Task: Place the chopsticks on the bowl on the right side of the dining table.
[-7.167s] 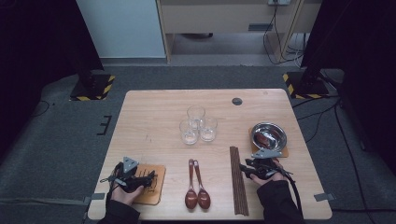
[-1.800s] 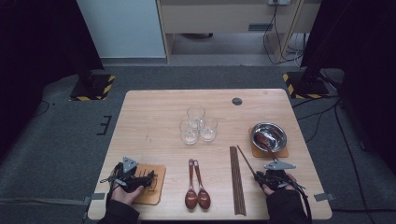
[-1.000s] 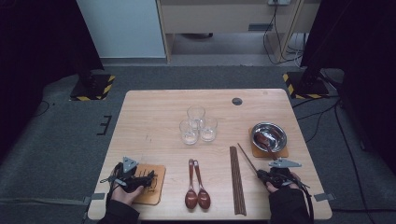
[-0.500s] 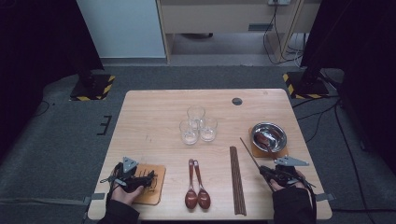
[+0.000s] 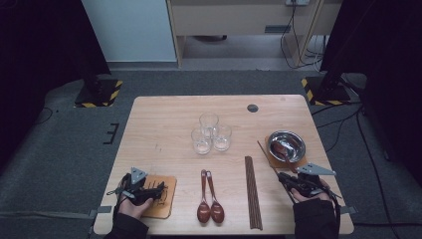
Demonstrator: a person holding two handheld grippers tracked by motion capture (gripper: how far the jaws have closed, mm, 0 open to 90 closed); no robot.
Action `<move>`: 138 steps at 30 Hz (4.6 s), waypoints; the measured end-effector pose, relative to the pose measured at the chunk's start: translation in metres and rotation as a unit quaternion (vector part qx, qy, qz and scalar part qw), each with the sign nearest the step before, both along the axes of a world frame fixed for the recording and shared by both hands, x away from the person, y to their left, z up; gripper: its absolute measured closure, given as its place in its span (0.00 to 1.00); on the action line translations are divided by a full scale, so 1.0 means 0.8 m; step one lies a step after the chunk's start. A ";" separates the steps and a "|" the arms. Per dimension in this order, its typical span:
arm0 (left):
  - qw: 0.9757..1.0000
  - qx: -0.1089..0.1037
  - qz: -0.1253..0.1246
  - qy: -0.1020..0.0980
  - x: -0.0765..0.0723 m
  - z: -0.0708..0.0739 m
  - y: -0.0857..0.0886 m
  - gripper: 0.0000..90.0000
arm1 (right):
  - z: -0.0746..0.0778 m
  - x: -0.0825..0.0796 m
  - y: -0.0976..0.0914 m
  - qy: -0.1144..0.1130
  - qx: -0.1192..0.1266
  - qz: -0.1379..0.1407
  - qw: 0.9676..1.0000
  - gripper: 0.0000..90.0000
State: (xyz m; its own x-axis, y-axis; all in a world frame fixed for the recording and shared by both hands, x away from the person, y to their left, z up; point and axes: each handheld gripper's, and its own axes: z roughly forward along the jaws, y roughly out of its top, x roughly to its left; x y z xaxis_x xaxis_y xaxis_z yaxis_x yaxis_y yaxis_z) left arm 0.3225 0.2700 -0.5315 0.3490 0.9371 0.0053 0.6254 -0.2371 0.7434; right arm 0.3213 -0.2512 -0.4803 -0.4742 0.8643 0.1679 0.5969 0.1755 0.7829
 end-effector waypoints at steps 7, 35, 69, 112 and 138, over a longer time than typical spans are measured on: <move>1.000 0.000 0.000 0.000 0.000 0.000 0.000 0.06 | 0.008 0.000 -0.003 -0.009 0.008 -0.004 1.000 0.95; 1.000 0.000 0.000 0.000 0.000 0.000 0.000 0.06 | 0.047 0.006 -0.004 -0.048 0.036 0.001 0.998 0.95; 1.000 0.000 0.000 0.000 0.000 0.000 0.000 0.06 | 0.065 0.037 -0.047 -0.078 0.051 -0.034 0.995 0.95; 1.000 0.000 0.000 0.000 0.000 0.000 0.000 0.06 | 0.032 0.106 -0.074 -0.061 0.030 -0.065 0.996 0.95; 1.000 0.000 0.000 0.000 0.000 0.000 0.000 0.06 | 0.004 0.129 -0.060 -0.026 -0.007 -0.057 0.998 0.95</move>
State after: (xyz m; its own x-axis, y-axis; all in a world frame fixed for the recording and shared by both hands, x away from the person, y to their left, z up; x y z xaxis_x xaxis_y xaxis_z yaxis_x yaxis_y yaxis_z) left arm 0.3228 0.2699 -0.5315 0.3482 0.9374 0.0054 0.6256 -0.2366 0.7434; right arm 0.4243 -0.2990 -0.4771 -0.3813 0.9148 0.1333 0.5716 0.1201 0.8117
